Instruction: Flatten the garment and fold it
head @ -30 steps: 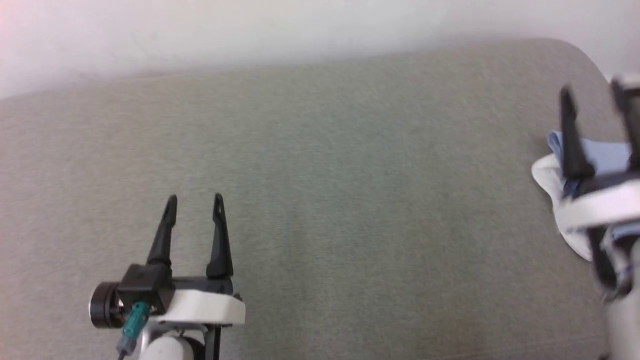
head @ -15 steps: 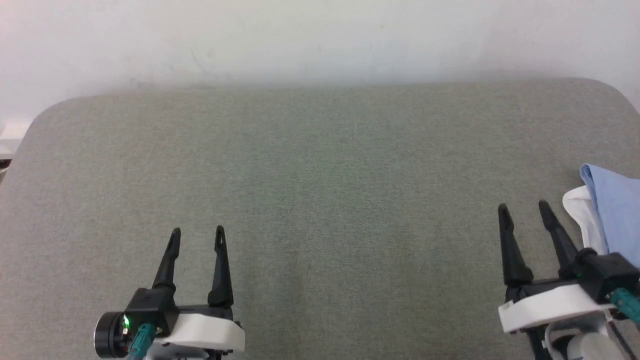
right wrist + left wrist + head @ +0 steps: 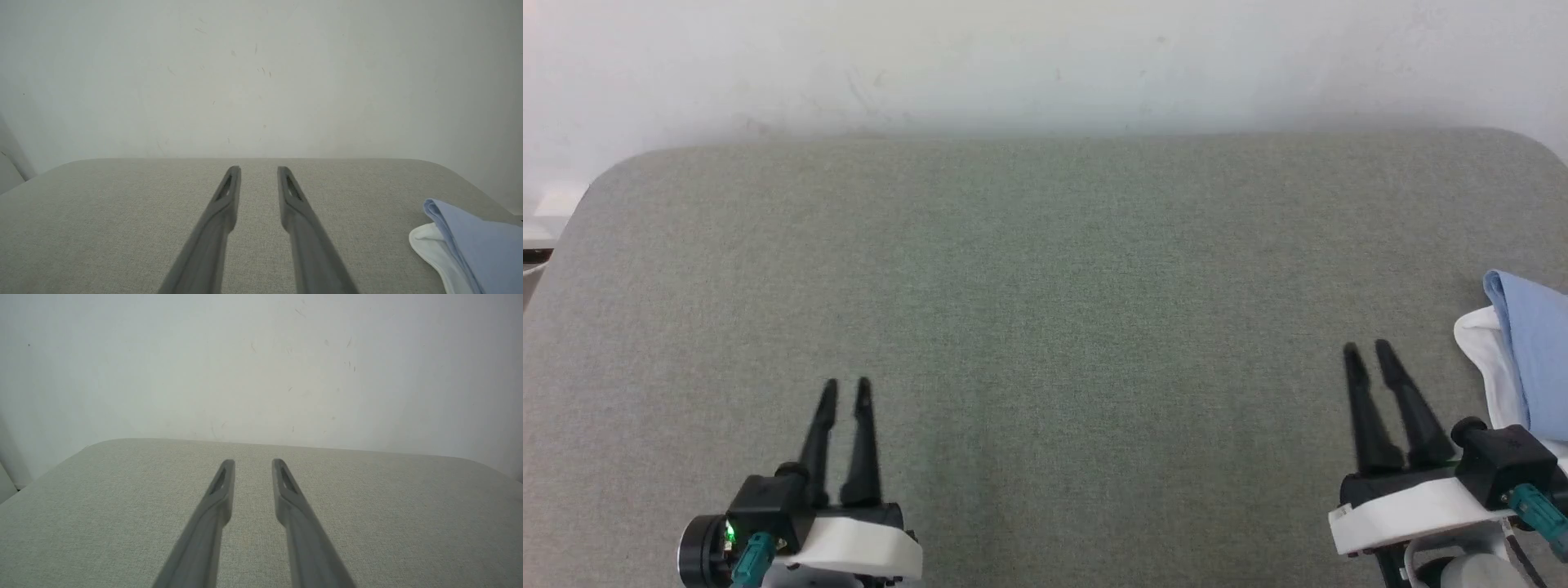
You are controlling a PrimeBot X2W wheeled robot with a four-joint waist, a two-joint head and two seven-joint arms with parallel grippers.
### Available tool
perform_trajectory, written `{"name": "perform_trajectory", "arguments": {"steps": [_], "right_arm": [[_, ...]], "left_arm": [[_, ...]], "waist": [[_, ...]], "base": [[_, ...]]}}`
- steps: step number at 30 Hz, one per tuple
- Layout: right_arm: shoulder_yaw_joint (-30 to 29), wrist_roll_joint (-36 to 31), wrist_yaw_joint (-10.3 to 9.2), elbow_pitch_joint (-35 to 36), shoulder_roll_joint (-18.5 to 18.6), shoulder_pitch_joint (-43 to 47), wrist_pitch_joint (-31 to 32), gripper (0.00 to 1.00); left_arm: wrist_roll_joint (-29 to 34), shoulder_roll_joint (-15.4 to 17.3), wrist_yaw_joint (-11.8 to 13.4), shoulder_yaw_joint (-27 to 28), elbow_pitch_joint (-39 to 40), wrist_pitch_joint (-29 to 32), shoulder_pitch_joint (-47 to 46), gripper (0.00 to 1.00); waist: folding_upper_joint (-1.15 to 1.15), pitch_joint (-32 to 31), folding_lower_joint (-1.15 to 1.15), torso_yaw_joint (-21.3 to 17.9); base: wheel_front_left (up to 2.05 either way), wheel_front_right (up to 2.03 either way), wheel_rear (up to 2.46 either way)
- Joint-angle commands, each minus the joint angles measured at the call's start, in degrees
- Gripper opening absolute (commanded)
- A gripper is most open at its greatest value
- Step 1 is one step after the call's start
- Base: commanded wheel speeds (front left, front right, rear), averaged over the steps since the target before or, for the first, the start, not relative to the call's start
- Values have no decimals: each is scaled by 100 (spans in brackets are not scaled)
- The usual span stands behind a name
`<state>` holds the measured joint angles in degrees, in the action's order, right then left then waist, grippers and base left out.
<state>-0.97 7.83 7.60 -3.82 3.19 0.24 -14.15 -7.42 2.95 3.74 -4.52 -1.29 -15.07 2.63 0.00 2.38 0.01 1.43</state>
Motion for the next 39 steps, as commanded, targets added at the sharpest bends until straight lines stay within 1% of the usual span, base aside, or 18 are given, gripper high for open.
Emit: {"name": "perform_trajectory", "arguments": {"steps": [1, 39], "right_arm": [[-2, -1, 0, 0, 1, 0, 2, 0], [27, -233, -3, 113, -8, -7, 420, 0]], "left_arm": [[1, 0, -1, 0, 0, 3, 0, 0], [221, -2, -111, 134, 38, 448, -78, 0]], "waist": [[0, -1, 0, 0], [0, -71, 0, -42]], "base": [[0, 0, 0], [0, 0, 0]]}}
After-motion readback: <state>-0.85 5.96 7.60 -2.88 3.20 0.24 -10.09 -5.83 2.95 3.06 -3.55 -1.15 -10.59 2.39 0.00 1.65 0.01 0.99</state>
